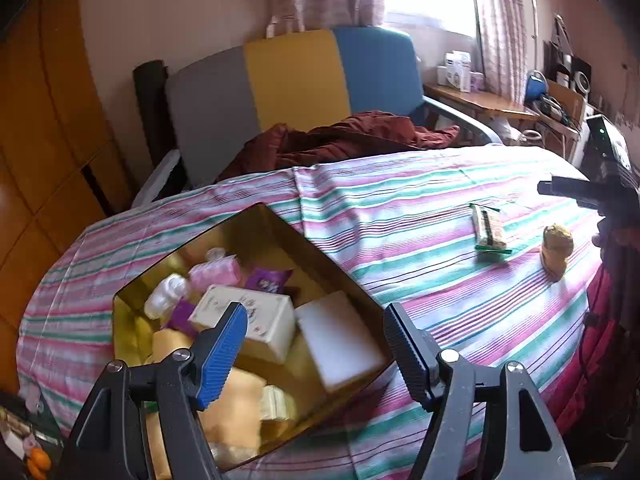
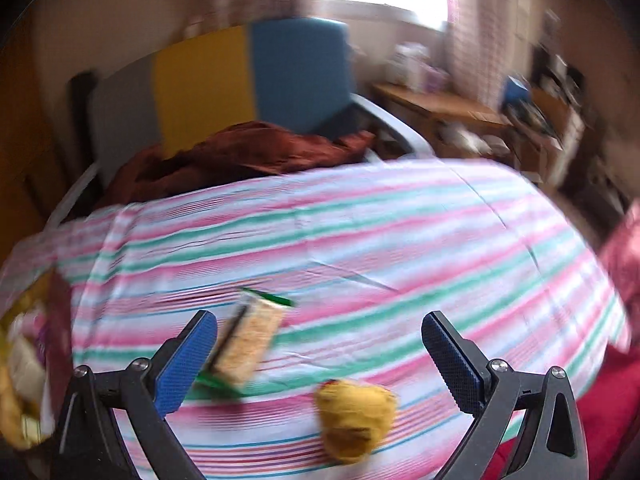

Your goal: Organize objects

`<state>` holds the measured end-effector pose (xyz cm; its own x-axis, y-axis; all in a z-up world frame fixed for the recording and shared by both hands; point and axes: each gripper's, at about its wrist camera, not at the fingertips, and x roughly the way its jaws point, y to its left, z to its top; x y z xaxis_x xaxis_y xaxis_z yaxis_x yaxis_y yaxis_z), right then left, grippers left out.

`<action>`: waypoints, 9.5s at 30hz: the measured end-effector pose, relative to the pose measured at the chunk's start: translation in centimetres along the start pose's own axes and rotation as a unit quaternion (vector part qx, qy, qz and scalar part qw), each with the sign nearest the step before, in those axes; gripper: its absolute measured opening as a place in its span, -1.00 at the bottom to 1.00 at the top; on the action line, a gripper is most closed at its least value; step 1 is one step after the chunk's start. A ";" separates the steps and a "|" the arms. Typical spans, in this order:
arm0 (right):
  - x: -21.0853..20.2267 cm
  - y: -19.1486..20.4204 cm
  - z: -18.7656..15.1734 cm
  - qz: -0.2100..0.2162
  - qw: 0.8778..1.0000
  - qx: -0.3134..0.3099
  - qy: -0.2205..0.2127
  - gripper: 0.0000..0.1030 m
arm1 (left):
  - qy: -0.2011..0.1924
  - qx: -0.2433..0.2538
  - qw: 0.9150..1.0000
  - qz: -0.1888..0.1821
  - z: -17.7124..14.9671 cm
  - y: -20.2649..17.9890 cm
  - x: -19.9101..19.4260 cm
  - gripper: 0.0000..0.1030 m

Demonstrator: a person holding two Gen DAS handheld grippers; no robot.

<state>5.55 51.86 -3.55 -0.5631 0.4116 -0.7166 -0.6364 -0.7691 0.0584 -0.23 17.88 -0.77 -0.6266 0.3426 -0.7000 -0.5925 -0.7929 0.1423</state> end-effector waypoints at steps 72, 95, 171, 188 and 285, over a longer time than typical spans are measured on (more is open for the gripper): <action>3.3 -7.6 -0.3 0.061 0.974 0.206 0.076 0.99 | 0.148 0.113 0.967 -0.172 8.3 -20.7 21.8 -0.06; 4.1 -6.0 -0.6 0.055 0.978 0.169 0.107 0.99 | 0.129 0.090 0.976 -0.151 1.5 -16.6 15.3 -0.11; -3.1 17.5 -4.4 0.209 0.962 -0.139 0.105 -0.24 | -0.002 -0.100 0.992 -0.073 -2.2 3.1 1.6 -0.11; -2.9 29.6 -4.2 0.254 0.927 -0.256 0.099 -0.24 | -0.002 -0.254 0.967 0.017 -8.2 16.0 -2.1 -0.12; -9.6 28.8 -11.7 0.239 0.932 -0.271 0.015 0.91 | -0.016 -0.223 0.957 0.183 -6.3 12.1 -4.8 0.30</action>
<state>-1.19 20.08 -3.08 -0.6933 -0.0484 -0.7191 0.0470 -0.9987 0.0219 -1.19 3.48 -0.10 -0.7702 0.0104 -0.6377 -0.0601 -0.9966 0.0563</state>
